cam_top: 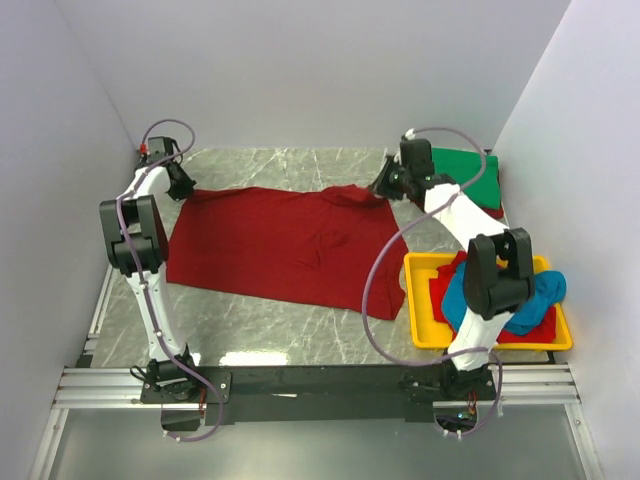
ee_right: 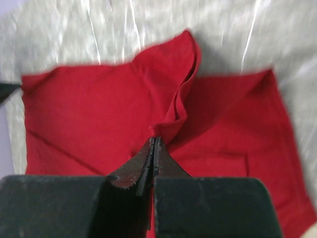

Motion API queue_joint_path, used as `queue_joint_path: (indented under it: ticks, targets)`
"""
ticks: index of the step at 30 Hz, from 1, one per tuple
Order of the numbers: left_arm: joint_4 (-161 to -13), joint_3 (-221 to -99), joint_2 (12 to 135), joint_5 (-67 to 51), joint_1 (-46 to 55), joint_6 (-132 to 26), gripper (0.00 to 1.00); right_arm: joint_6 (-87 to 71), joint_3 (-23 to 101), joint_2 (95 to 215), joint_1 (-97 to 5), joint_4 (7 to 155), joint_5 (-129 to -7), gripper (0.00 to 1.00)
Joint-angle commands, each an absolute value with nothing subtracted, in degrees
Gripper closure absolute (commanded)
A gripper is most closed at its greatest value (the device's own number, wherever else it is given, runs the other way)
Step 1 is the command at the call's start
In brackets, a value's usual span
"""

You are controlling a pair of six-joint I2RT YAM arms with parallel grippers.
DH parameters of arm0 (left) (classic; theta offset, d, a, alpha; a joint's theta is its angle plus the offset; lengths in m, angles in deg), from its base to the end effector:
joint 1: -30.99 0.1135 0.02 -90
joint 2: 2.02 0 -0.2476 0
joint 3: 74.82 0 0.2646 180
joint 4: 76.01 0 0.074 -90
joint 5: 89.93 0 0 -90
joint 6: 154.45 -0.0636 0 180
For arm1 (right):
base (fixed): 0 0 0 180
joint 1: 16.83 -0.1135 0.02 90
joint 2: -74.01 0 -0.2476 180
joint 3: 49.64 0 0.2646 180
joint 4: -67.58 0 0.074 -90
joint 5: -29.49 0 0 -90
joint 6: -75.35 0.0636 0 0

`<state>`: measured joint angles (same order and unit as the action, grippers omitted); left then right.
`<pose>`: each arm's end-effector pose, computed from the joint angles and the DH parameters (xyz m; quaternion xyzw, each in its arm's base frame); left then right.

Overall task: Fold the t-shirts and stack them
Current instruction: Fold the tshirt

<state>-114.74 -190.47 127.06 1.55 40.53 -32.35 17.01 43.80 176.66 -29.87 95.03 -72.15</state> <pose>0.5104 0.0874 0.1356 -0.3401 0.8826 -0.0514 0.3203 0.4304 0.1128 0.2314 0.0989 0.8847 0.2536 0.3785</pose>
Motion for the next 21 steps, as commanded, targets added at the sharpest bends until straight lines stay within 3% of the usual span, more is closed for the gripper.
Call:
queue_joint_path:
  ticks: [1, 10, 21]
  targets:
    - [-115.6, -188.5, 121.7, 5.5, 40.5, -33.8, 1.0, 17.5, 38.9, 171.2, -31.3, 93.7, -71.0, 1.0]
    - [-116.3, -182.7, 117.7, 9.0, 41.2, -32.5, 1.0, 21.2, 28.3, 160.5, -35.2, 94.7, -67.5, 1.0]
    - [-115.0, -181.0, 114.5, 3.4, 45.5, -33.0, 1.0, 25.1, 25.2, 153.6, -40.2, 98.8, -60.9, 1.0]
